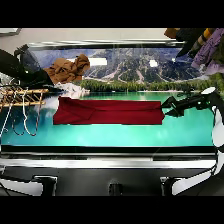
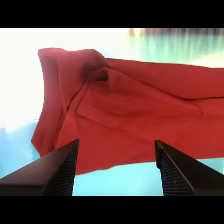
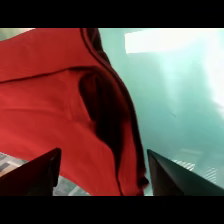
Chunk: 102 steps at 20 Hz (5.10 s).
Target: Fold the clothes and pants, and hang the long-sleeved shirts on hangers.
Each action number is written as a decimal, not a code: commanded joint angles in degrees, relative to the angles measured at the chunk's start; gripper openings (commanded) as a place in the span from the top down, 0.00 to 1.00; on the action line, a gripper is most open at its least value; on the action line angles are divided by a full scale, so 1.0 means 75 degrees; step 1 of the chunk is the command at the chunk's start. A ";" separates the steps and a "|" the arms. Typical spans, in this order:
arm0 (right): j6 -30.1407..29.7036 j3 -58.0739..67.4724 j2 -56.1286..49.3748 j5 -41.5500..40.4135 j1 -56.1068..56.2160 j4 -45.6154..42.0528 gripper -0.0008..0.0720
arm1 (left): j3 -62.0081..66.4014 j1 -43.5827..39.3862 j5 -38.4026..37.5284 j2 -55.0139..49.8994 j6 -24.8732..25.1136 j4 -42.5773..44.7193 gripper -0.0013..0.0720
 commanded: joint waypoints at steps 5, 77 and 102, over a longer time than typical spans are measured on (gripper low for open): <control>0.0114 -0.0009 -0.0178 -0.0711 0.0364 0.0140 0.16 | 0.0009 -0.0003 0.0087 0.0073 -0.0061 0.0058 0.22; 0.3110 0.1189 0.1580 -0.3736 0.6365 0.1868 0.95 | 0.0271 0.0224 0.0224 0.2180 -0.1416 0.0175 0.96; 0.2830 0.1390 0.0755 -0.4549 0.6773 0.2474 0.17 | -0.0154 0.0221 0.0227 0.2124 -0.1306 0.0149 0.96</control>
